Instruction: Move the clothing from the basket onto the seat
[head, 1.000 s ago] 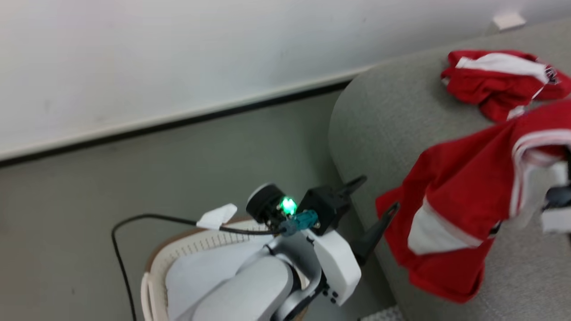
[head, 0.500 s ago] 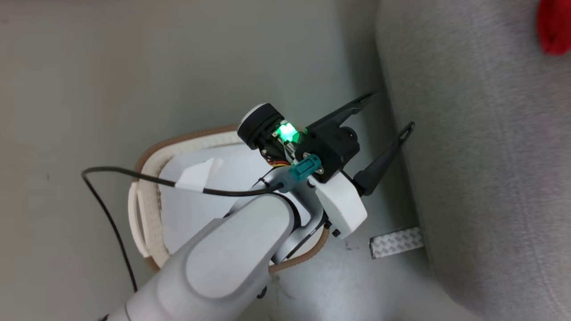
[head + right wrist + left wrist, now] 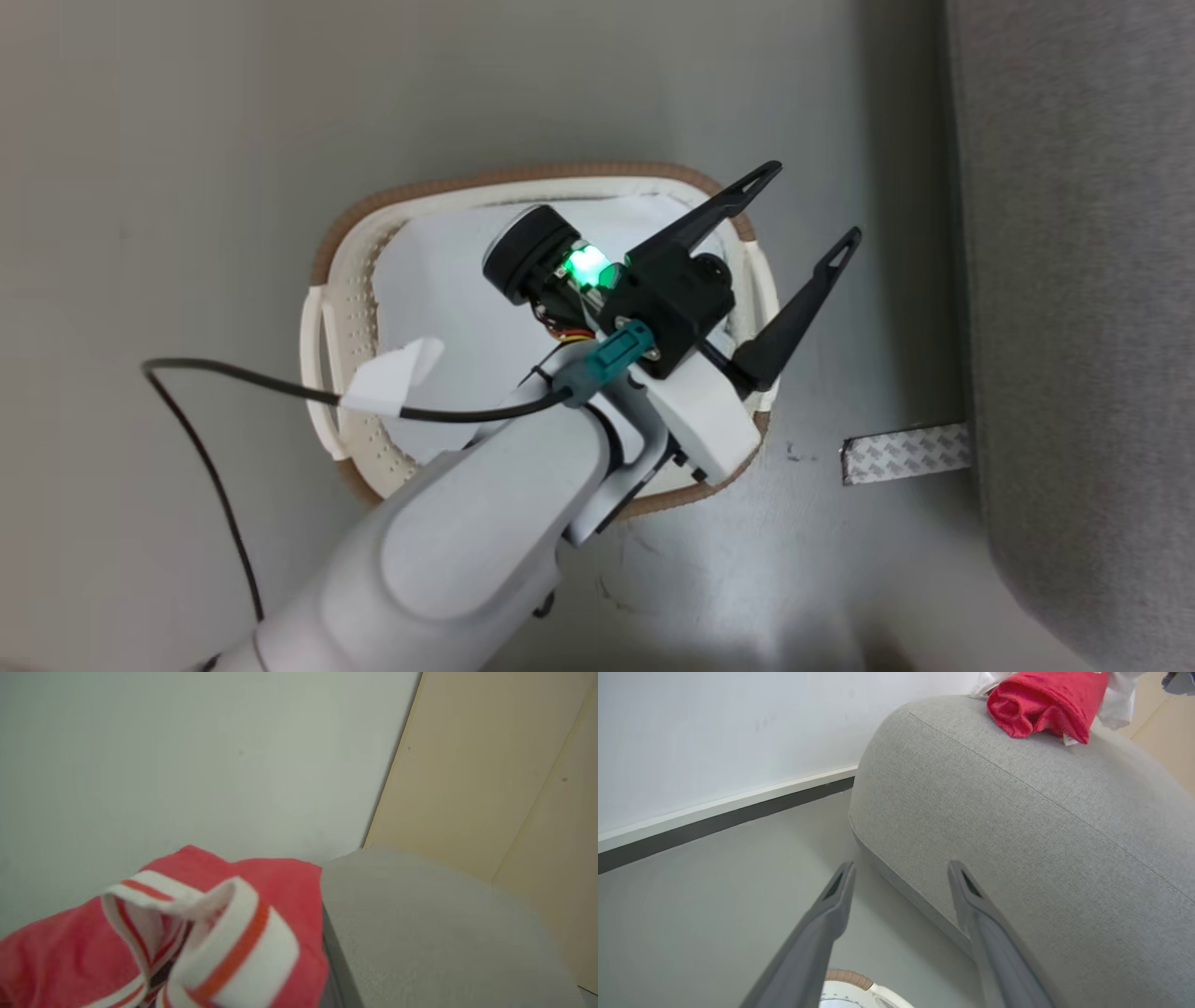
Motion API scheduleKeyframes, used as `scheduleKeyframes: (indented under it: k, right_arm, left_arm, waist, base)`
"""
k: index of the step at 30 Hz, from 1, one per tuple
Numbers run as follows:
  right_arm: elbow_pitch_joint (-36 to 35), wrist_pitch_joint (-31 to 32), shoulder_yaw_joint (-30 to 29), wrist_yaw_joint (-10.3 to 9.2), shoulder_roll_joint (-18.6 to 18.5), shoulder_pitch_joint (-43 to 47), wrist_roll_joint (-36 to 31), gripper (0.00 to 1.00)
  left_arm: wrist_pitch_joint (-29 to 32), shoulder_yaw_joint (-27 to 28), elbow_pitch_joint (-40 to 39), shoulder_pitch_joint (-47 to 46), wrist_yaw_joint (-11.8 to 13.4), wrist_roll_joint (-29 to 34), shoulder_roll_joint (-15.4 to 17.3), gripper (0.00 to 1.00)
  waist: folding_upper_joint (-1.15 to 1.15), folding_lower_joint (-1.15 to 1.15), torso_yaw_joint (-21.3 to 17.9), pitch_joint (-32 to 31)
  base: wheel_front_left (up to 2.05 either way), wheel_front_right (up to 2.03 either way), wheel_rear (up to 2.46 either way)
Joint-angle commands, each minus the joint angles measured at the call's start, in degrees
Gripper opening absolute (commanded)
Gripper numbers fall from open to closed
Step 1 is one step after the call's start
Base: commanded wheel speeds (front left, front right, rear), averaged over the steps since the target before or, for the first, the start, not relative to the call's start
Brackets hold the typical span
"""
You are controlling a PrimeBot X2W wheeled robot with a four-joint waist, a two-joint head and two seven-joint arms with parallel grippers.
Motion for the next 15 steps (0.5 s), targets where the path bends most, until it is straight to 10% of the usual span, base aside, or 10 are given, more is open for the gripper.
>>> scheduleKeyframes:
  k: [1,3,4,5,15]
  right_arm:
    - [1.0,-0.5,-1.2,-0.14,0.7,1.0,-0.9,0.0]
    - [3.3,-1.2,-3.8,-0.14,3.2,2.1,-3.0,0.0]
    - [3.6,-1.3,-4.7,-0.14,4.2,2.6,-3.8,0.31]
    - [3.9,-1.6,-5.6,-0.15,5.3,3.1,-4.7,0.94]
    - [-6.7,-1.6,-3.1,-0.15,16.6,14.3,-7.3,1.0]
  left_arm:
    - [0.1,0.1,-0.3,0.1,0.2,0.8,0.8,1.0]
    - [0.3,0.1,-0.5,0.9,0.5,0.9,1.5,1.0]
    - [0.5,0.1,-0.6,1.2,0.6,0.8,1.8,1.0]
    - [0.4,0.2,-0.7,1.6,0.8,0.6,2.1,1.0]
    - [-2.0,2.8,-0.1,6.3,2.1,-3.7,3.9,1.0]
  waist:
    - [0.0,-0.02,0.6,1.1]
    - [0.0,-0.02,0.4,1.1]
    - [0.0,-0.02,0.3,1.0]
    - [0.0,-0.02,0.0,0.8]
    - [0.0,-0.02,-2.5,-8.3]
  base:
    - [0.0,0.0,0.0]
    - [0.0,0.0,0.0]
    - [0.0,0.0,0.0]
    - [0.0,0.0,0.0]
    - [0.0,0.0,0.0]
